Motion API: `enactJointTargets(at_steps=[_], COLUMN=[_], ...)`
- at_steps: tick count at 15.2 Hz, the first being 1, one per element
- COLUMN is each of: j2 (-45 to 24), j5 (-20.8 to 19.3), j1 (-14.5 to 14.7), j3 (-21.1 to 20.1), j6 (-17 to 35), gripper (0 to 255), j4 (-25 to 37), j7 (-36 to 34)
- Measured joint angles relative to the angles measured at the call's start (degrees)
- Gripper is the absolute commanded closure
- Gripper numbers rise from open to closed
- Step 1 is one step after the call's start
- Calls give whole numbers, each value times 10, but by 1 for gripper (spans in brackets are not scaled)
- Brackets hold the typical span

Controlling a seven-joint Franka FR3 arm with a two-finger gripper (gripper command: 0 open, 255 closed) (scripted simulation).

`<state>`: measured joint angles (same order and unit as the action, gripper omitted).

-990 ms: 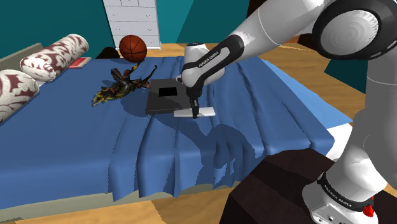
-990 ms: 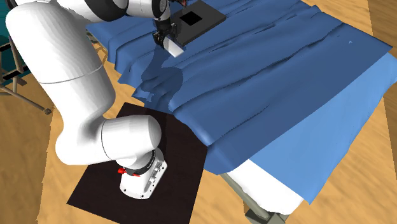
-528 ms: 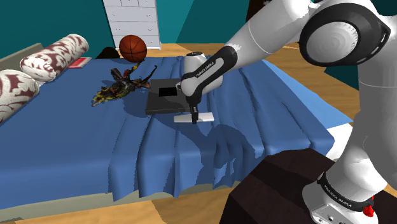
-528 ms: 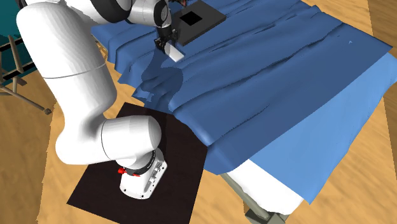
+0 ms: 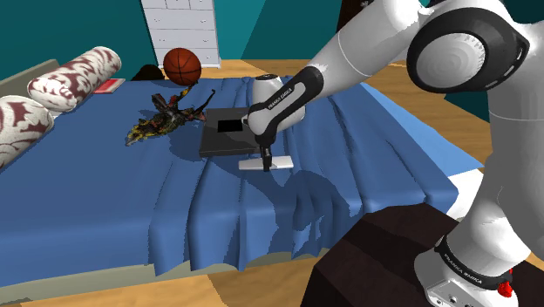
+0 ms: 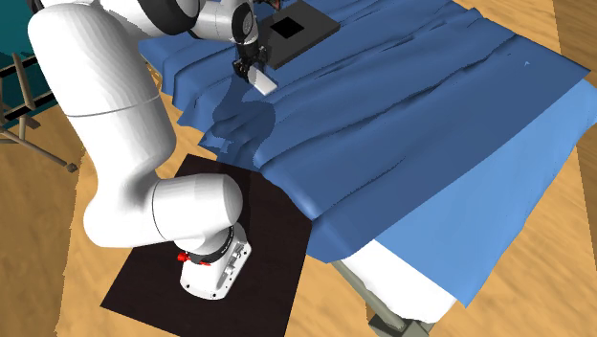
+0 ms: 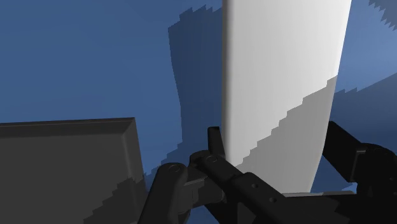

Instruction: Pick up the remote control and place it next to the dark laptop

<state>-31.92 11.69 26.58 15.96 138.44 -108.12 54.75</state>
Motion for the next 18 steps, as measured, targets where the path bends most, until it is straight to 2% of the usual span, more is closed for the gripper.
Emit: enactJointTargets(at_steps=[1, 7, 12, 18], j2=[0, 0, 45, 50], j5=[0, 0, -17, -19], j1=[0, 0, 9, 10], j3=[0, 0, 12, 13], j6=[0, 0, -47, -52], gripper=[0, 0, 0, 0], j4=[0, 0, 5, 3], j7=[0, 0, -11, -12])
